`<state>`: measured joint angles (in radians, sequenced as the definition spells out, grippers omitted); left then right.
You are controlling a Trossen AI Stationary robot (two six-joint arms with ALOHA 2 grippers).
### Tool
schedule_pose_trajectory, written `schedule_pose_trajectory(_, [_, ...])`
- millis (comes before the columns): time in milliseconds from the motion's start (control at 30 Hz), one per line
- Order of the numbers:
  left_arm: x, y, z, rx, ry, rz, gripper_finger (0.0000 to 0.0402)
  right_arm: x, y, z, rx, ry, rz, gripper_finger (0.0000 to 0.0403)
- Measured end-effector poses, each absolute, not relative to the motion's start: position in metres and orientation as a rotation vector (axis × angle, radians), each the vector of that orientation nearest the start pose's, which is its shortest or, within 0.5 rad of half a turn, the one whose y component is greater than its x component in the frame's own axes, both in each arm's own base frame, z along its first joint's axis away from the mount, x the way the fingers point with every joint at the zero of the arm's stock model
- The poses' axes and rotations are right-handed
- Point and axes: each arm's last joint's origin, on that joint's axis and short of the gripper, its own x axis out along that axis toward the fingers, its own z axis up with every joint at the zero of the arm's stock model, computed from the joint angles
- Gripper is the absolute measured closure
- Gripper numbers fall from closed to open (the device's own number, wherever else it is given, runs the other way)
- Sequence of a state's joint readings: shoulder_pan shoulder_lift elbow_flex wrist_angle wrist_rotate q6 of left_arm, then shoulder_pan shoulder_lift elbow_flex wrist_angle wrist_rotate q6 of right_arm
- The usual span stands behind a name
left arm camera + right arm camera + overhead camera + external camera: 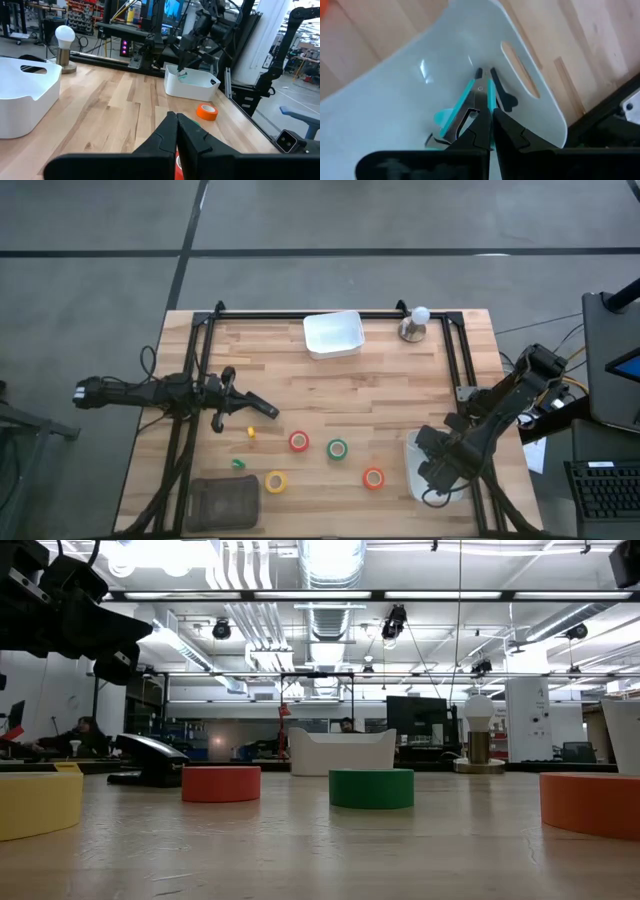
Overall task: Pick and place Stapler, Stapler remover, tape
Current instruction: Put the light blue staple remover into the bottom white bin
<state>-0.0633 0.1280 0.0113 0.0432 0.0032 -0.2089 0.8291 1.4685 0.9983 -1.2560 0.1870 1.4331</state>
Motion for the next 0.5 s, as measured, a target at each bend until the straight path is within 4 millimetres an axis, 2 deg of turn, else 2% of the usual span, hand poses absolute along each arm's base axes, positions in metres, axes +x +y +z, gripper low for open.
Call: schedule_pose_trajectory(500, [0.105, -0.007, 0.161, -0.206, 0.08, -0.059, 0.0394, 0.151, 0.158, 0.201, 0.289, 1.445, -0.636, 0.0394])
